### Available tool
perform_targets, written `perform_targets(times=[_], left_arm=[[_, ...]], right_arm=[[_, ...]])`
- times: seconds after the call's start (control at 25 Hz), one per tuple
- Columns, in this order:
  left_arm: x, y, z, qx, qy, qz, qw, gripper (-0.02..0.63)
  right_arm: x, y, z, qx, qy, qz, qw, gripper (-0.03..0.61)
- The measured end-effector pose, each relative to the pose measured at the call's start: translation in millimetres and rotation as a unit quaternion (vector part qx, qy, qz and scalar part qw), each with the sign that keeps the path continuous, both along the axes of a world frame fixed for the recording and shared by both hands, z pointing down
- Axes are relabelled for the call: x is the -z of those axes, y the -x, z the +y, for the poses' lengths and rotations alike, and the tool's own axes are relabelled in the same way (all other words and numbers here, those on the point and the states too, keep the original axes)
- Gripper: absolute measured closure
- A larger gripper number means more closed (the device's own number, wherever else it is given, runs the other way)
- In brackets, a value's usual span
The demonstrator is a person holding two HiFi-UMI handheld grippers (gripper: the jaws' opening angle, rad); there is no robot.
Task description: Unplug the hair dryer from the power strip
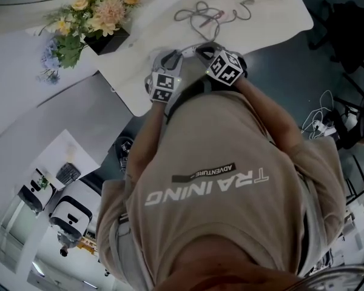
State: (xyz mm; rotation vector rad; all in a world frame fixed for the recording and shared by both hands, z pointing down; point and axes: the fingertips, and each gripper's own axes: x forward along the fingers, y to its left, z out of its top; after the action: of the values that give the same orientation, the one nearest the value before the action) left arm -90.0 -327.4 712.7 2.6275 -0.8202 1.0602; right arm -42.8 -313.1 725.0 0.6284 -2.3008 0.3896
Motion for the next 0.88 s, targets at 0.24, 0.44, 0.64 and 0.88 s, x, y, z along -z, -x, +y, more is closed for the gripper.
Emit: perform_targets(times=[0.24,0.44,0.64,0.88], left_arm=[[-1.0,2.8,-2.7,0.014,0.011,0.010,0.9998,0.529],[-0.3,2.0,-0.7,-0.011,-0.023,-0.010,0.9996,0.542],[0.3,1.5,2.1,-0.037,-0.028,-0.024,0.9986,0.546],[-0.2,5.0,1.9,-0.019,-0.007,-0.009,0.9997,0.551]], right_arm=[[-4.5,2.4,0.5,-0.001,0.016,0.000,1.000,0.575],[-4.1,4.1,-1.4,0.014,0.036,0.009,0.999,0.575],[-4.7,5.7,1.1,0.025,0.044,0.009,0.999,0.575],[-2.7,6.3,1.4,0.024,0.039,0.013,0.999,0.575]])
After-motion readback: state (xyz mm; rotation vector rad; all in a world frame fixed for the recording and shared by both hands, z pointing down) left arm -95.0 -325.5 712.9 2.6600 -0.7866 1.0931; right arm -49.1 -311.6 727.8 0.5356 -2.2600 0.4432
